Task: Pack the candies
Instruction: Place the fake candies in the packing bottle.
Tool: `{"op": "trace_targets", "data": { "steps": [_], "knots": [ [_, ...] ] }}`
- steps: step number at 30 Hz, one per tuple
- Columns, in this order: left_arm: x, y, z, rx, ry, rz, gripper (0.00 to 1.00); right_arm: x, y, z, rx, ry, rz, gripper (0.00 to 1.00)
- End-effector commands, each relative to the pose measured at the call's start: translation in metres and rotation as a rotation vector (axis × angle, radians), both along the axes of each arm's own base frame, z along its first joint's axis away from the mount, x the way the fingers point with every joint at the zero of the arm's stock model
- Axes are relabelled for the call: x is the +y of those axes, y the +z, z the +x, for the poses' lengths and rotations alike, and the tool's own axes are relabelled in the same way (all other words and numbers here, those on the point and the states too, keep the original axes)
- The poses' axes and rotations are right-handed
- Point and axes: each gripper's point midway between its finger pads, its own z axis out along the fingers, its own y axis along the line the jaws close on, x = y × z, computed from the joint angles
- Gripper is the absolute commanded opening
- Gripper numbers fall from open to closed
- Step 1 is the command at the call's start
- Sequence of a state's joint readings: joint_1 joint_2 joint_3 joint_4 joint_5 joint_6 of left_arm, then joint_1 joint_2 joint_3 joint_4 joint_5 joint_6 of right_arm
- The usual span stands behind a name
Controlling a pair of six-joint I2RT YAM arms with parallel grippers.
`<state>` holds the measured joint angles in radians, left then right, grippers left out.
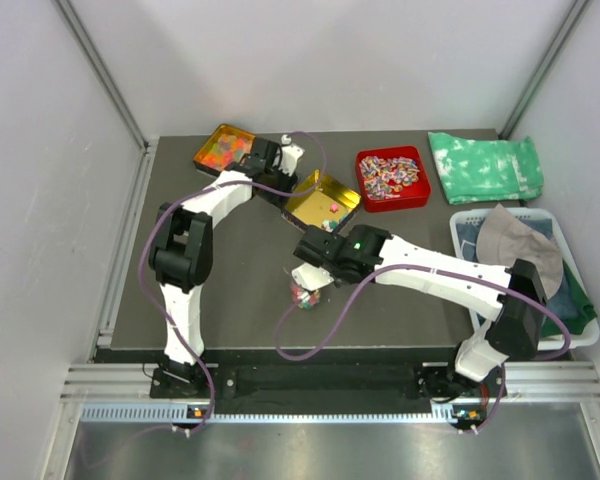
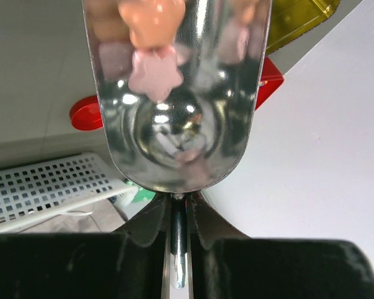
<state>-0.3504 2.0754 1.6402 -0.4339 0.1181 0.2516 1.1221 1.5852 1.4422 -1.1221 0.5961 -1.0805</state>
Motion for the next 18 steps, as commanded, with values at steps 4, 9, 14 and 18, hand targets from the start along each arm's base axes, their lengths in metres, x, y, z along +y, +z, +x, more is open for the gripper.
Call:
{"op": "trace_targets", "data": {
  "steps": [4,9,14,18],
  "knots": [
    [-0.001,0.037,0.004,-0.075,0.002,-0.06,0.61,0.02,0.03,0.008,-0.114,0.052,0.022,0.0],
    [-0.001,0.038,0.005,-0.078,0.001,-0.063,0.61,0.022,0.037,0.009,-0.154,0.071,-0.002,0.0],
    [-0.002,0.039,0.004,-0.077,0.002,-0.071,0.61,0.023,0.04,0.01,-0.175,0.086,-0.021,0.0],
    [-0.002,0.042,0.003,-0.079,-0.003,-0.078,0.61,0.027,0.049,0.009,-0.162,0.074,0.036,0.0]
  ]
}}
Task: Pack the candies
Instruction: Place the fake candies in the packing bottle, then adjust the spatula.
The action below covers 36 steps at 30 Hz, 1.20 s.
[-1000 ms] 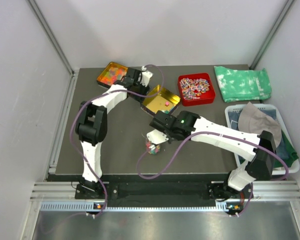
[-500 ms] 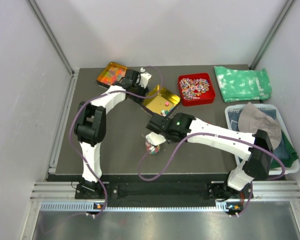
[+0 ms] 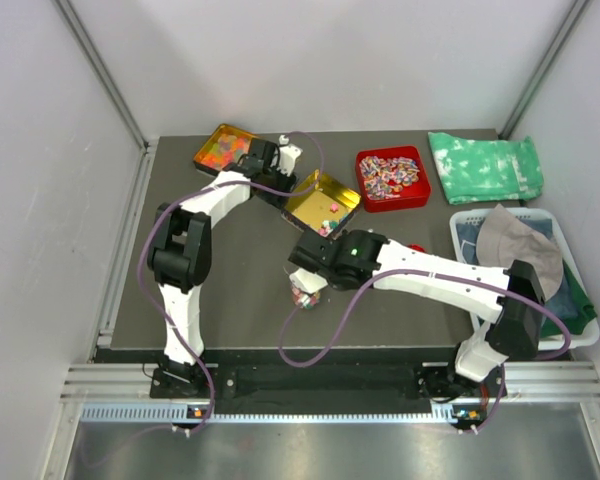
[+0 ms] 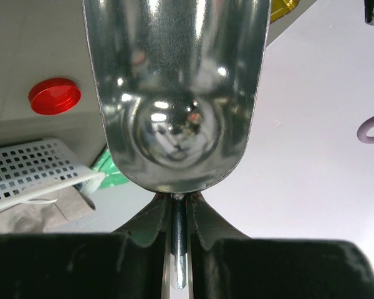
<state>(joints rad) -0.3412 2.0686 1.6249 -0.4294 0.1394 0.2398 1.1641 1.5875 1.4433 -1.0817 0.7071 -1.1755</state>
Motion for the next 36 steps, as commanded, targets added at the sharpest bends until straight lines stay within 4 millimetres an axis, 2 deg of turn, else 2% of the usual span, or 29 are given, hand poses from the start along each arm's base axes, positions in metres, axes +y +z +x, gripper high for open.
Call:
{"op": "trace_targets", "data": {
  "steps": [1,4,8,9,10,11,12,13,15,16,17,19,20,25,29,31,36],
  "knots": [
    [-0.005,0.044,0.005,-0.093,-0.009,-0.064,0.61,0.013,0.032,0.002,-0.028,-0.01,0.11,0.0],
    [-0.01,0.058,0.003,-0.105,-0.029,-0.1,0.63,0.005,0.038,0.006,0.066,-0.114,0.217,0.0],
    [-0.022,0.083,-0.008,-0.114,-0.094,-0.174,0.73,-0.014,0.036,0.02,0.173,-0.278,0.393,0.0],
    [-0.026,0.095,-0.012,-0.126,-0.113,-0.197,0.77,-0.016,0.033,0.02,0.212,-0.291,0.437,0.0],
    [-0.033,0.098,-0.019,-0.111,-0.155,-0.232,0.84,-0.028,0.031,0.03,0.22,-0.345,0.469,0.0],
    [-0.036,0.102,-0.023,-0.109,-0.173,-0.249,0.88,-0.032,0.028,0.033,0.238,-0.381,0.505,0.0],
    [-0.039,0.112,-0.028,-0.117,-0.194,-0.271,0.91,-0.031,0.025,0.032,0.278,-0.386,0.549,0.0],
    [-0.046,0.117,-0.035,-0.104,-0.233,-0.306,0.95,-0.044,0.026,0.04,0.275,-0.431,0.581,0.0],
    [-0.05,0.122,-0.045,-0.083,-0.274,-0.335,0.99,-0.05,0.017,0.048,0.265,-0.455,0.616,0.0],
    [-0.055,0.124,-0.052,-0.069,-0.316,-0.351,0.99,-0.054,0.019,0.052,0.24,-0.46,0.634,0.0],
    [-0.061,0.129,-0.064,-0.029,-0.366,-0.387,0.99,-0.06,0.008,0.055,0.235,-0.485,0.629,0.0],
    [-0.069,0.133,-0.077,0.009,-0.435,-0.433,0.99,-0.058,0.006,0.064,0.203,-0.487,0.67,0.0],
    [-0.076,0.142,-0.087,0.033,-0.489,-0.487,0.99,-0.059,0.001,0.063,0.198,-0.499,0.682,0.0],
    [-0.089,0.151,-0.118,0.165,-0.604,-0.616,0.99,-0.05,0.01,0.083,0.075,-0.475,0.818,0.0],
    [-0.097,0.154,-0.123,0.26,-0.643,-0.69,0.95,-0.051,0.012,0.093,-0.019,-0.479,0.872,0.0],
    [-0.099,0.156,-0.129,0.319,-0.66,-0.738,0.91,-0.051,0.019,0.098,-0.066,-0.476,0.906,0.0],
    [-0.106,0.148,-0.119,0.351,-0.637,-0.758,0.89,-0.05,0.024,0.097,-0.095,-0.466,0.928,0.0]
  ]
}}
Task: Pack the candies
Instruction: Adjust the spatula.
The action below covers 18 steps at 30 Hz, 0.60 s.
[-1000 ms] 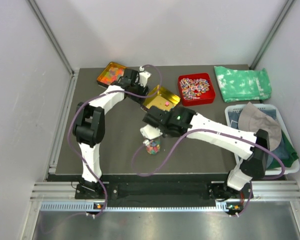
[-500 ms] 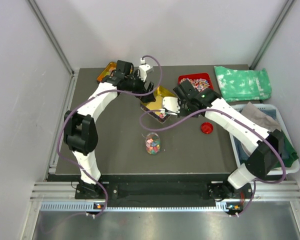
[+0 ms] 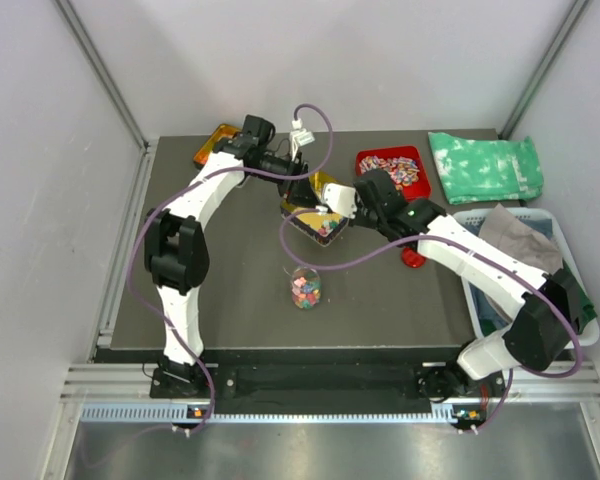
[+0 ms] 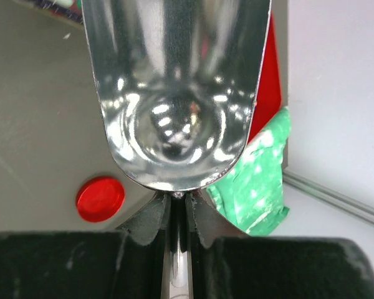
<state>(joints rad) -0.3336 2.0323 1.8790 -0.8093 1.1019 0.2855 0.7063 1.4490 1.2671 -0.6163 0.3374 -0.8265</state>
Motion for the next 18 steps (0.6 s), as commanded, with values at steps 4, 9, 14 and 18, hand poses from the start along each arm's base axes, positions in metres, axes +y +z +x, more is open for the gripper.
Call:
{"op": "trace_targets", "data": {
  "steps": [4,9,14,18],
  "knots": [
    [-0.007,0.011,-0.002,0.08,-0.032,-0.072,0.86,0.019,0.044,0.007,-0.166,-0.008,0.129,0.0],
    [-0.009,0.022,0.003,0.064,-0.024,-0.1,0.85,0.02,0.034,0.007,-0.168,-0.018,0.103,0.0],
    [-0.008,0.037,-0.007,0.064,-0.066,-0.149,0.78,0.016,0.026,0.01,-0.176,-0.043,0.093,0.0],
    [-0.008,0.035,-0.006,0.065,-0.057,-0.144,0.75,0.02,0.028,0.009,-0.172,-0.049,0.13,0.0]
  ]
}}
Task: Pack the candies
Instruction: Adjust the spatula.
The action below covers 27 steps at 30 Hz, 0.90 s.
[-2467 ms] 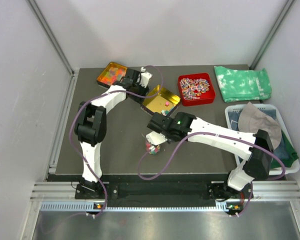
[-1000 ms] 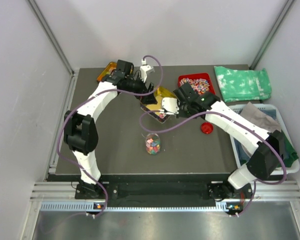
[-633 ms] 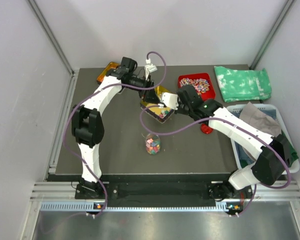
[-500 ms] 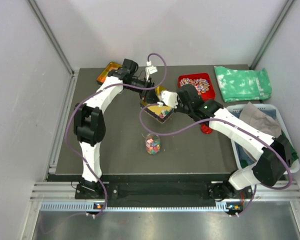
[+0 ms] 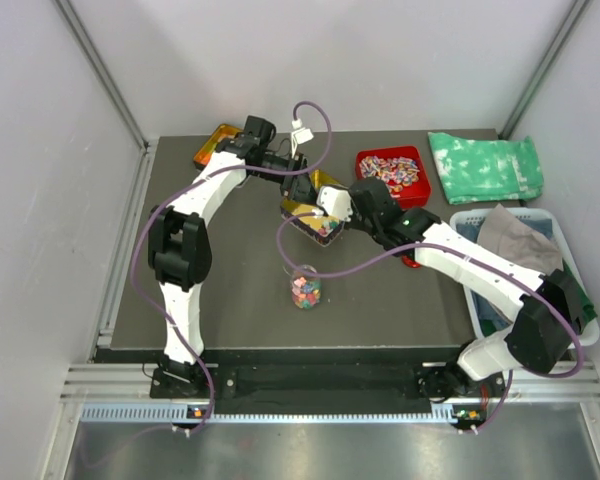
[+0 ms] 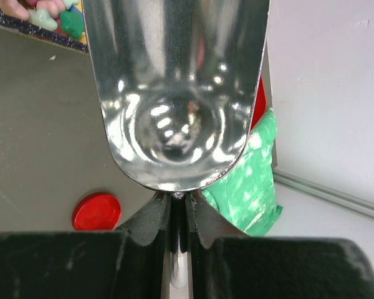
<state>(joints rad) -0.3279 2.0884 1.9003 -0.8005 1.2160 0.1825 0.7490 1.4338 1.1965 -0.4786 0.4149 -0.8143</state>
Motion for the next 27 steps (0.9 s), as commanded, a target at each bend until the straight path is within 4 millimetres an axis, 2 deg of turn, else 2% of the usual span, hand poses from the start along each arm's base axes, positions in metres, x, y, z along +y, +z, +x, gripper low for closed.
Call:
{"op": "trace_targets", "data": {
  "steps": [1,3,9,12,13,16,17,19,20,21,27],
  "knots": [
    [-0.001,0.033,0.001,-0.084,-0.022,-0.072,0.74,0.013,0.027,0.004,-0.068,-0.012,0.117,0.0],
    [-0.002,0.031,0.002,-0.074,-0.018,-0.07,0.68,0.018,0.029,0.002,-0.062,-0.004,0.128,0.0],
    [-0.004,0.036,0.009,-0.081,-0.007,-0.081,0.63,0.027,0.018,-0.003,-0.038,0.023,0.1,0.0],
    [-0.006,0.039,0.01,-0.084,-0.008,-0.087,0.59,0.031,0.02,-0.003,-0.047,0.024,0.119,0.0],
    [-0.006,0.038,0.01,-0.081,-0.008,-0.086,0.52,0.033,0.021,-0.004,-0.047,0.026,0.124,0.0],
    [-0.006,0.032,0.009,-0.072,-0.003,-0.076,0.37,0.037,0.025,-0.003,-0.049,0.024,0.138,0.0],
    [-0.006,0.033,0.009,-0.076,-0.006,-0.077,0.26,0.037,0.027,-0.003,-0.051,0.023,0.143,0.0],
    [-0.006,0.029,0.008,-0.067,-0.007,-0.074,0.16,0.04,0.032,-0.002,-0.061,0.021,0.16,0.0],
    [-0.007,0.029,0.008,-0.069,-0.009,-0.075,0.04,0.041,0.034,-0.002,-0.062,0.024,0.168,0.0],
    [-0.007,0.028,0.007,-0.062,-0.009,-0.071,0.0,0.042,0.034,-0.002,-0.064,0.021,0.175,0.0],
    [-0.007,0.03,0.0,-0.057,-0.047,-0.087,0.0,0.048,0.037,-0.015,-0.034,0.08,0.242,0.0]
  ]
}}
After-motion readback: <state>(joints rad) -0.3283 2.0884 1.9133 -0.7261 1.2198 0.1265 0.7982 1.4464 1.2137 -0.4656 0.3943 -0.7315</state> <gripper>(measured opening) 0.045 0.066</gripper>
